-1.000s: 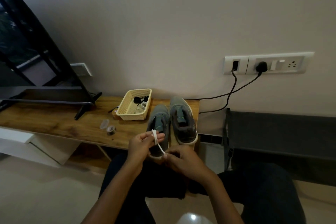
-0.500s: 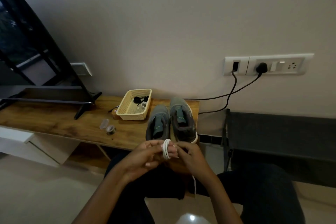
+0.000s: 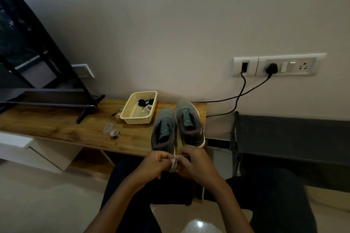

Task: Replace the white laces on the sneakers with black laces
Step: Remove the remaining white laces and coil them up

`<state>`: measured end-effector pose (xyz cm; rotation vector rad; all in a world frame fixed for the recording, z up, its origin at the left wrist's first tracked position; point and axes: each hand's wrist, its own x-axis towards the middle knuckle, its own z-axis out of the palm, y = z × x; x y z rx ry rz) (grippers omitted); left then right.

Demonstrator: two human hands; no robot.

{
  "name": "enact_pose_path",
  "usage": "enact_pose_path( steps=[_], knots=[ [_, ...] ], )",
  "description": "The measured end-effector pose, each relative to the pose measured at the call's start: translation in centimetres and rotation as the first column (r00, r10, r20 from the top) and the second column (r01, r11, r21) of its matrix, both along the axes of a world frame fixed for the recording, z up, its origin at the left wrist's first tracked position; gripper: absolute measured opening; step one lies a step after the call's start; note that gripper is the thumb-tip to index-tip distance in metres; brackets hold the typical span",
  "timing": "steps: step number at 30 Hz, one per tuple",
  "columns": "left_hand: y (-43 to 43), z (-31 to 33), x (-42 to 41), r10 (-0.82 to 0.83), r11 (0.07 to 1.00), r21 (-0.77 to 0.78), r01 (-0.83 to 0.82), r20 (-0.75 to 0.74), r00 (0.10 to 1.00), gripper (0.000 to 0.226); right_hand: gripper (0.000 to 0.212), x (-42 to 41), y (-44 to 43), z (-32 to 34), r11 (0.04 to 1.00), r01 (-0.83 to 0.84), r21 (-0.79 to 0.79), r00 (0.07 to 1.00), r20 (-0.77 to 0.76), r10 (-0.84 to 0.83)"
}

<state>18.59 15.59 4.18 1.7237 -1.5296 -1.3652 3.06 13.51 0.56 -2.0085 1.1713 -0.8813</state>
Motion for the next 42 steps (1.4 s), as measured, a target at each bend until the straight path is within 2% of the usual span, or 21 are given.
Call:
enact_pose_path(
  steps=[3, 6, 8, 10, 12, 14, 15, 16, 20, 23, 25, 27, 29, 31, 33, 35, 36, 38, 39, 40, 42],
  knots=[
    [0.3, 1.1, 0.6, -0.100, 0.990, 0.091, 0.112, -0.129, 0.987, 0.015, 0.007, -0.4, -0.4, -0.8, 0.998, 0.067, -0.011, 0.994, 0.083, -0.066],
    [0.4, 1.6, 0.8, -0.032, 0.989, 0.127, 0.078, -0.329, 0.944, 0.018, 0.013, -0.1, -0.4, -0.9, 0.995, 0.086, 0.056, 0.966, 0.241, -0.096],
    [0.3, 1.5, 0.2, 0.107, 0.989, 0.144, -0.046, -0.449, 0.887, 0.022, 0.015, 0.2, -0.4, -1.0, 0.992, 0.092, 0.084, 0.947, 0.300, -0.113],
    [0.0, 1.2, -0.6, 0.276, 0.961, 0.181, -0.210, -0.563, 0.779, 0.022, 0.018, 0.6, -0.2, -1.3, 0.988, 0.088, 0.127, 0.941, 0.314, -0.124],
    [-0.7, 0.8, -1.2, 0.405, 0.911, 0.226, -0.346, -0.654, 0.639, 0.021, 0.017, 1.0, 0.0, -1.9, 0.980, 0.056, 0.190, 0.951, 0.290, -0.110],
    [-1.3, 0.2, -1.3, 0.480, 0.863, 0.244, -0.443, -0.672, 0.565, 0.019, 0.015, 1.2, 0.2, -2.3, 0.975, 0.020, 0.223, 0.972, 0.222, -0.071],
    [-1.6, -0.3, -1.2, 0.501, 0.847, 0.234, -0.478, -0.654, 0.567, 0.018, 0.016, 1.2, 0.2, -2.4, 0.977, 0.003, 0.214, 0.983, 0.178, -0.042],
    [-1.8, -0.7, -1.1, 0.508, 0.842, 0.202, -0.501, -0.612, 0.606, 0.017, 0.016, 1.2, 0.2, -2.3, 0.980, -0.010, 0.199, 0.991, 0.135, -0.017],
    [-1.9, -1.6, -0.6, 0.468, 0.870, -0.010, -0.493, -0.300, 0.831, 0.018, 0.012, 0.8, -0.1, -1.5, 0.993, -0.019, 0.114, 0.999, 0.038, 0.015],
    [-1.4, -1.3, -0.4, 0.281, 0.954, -0.097, -0.282, -0.021, 0.959, 0.022, 0.011, 0.5, -0.2, -1.1, 1.000, 0.009, -0.010, 1.000, 0.009, -0.009],
    [-1.0, -1.2, -0.2, 0.068, 0.997, -0.056, -0.062, 0.119, 0.991, 0.021, 0.009, 0.2, -0.4, -1.1, 0.996, 0.051, -0.075, 0.999, -0.009, -0.052],
    [-0.6, -1.0, 0.1, -0.080, 0.997, 0.018, 0.079, 0.045, 0.996, 0.016, 0.009, -0.3, -0.6, -1.4, 0.991, 0.090, -0.098, 0.996, 0.010, -0.089],
    [-0.2, -0.4, 0.4, -0.136, 0.987, 0.070, 0.144, -0.096, 0.986, 0.013, 0.010, -0.6, -0.7, -1.7, 0.989, 0.125, -0.077, 0.990, 0.075, -0.120],
    [0.0, -0.2, 0.6, -0.099, 0.991, 0.072, 0.116, -0.201, 0.974, 0.016, 0.012, -0.8, -0.7, -1.8, 0.989, 0.144, -0.023, 0.978, 0.154, -0.139],
    [0.0, -0.5, 0.4, 0.016, 0.999, 0.045, -0.004, -0.269, 0.963, 0.020, 0.013, -0.5, -0.7, -1.8, 0.988, 0.156, 0.017, 0.969, 0.191, -0.156],
    [0.0, -0.8, -0.4, 0.156, 0.988, 0.063, -0.143, -0.374, 0.914, 0.027, 0.017, -0.1, -0.5, -1.9, 0.988, 0.137, 0.075, 0.964, 0.219, -0.150],
    [-0.1, -0.9, -0.9, 0.231, 0.973, 0.092, -0.213, -0.459, 0.858, 0.027, 0.019, 0.0, -0.3, -2.0, 0.988, 0.099, 0.121, 0.962, 0.241, -0.126],
    [-0.4, -0.7, -1.5, 0.379, 0.921, 0.185, -0.344, -0.630, 0.678, 0.022, 0.020, 0.3, 0.0, -2.3, 0.981, 0.015, 0.195, 0.970, 0.235, -0.062],
    [-0.7, -0.6, -1.5, 0.441, 0.887, 0.226, -0.403, -0.673, 0.594, 0.021, 0.018, 0.3, 0.1, -2.5, 0.975, -0.009, 0.222, 0.978, 0.203, -0.038],
    [-1.0, -0.7, -1.4, 0.486, 0.856, 0.245, -0.456, -0.681, 0.547, 0.020, 0.018, 0.3, 0.2, -2.5, 0.970, -0.026, 0.241, 0.986, 0.168, -0.016],
    [-1.2, -0.8, -1.3, 0.532, 0.819, 0.217, -0.530, -0.633, 0.563, 0.018, 0.019, 0.1, 0.1, -2.3, 0.969, -0.051, 0.242, 0.994, 0.103, 0.027]
  ],
)
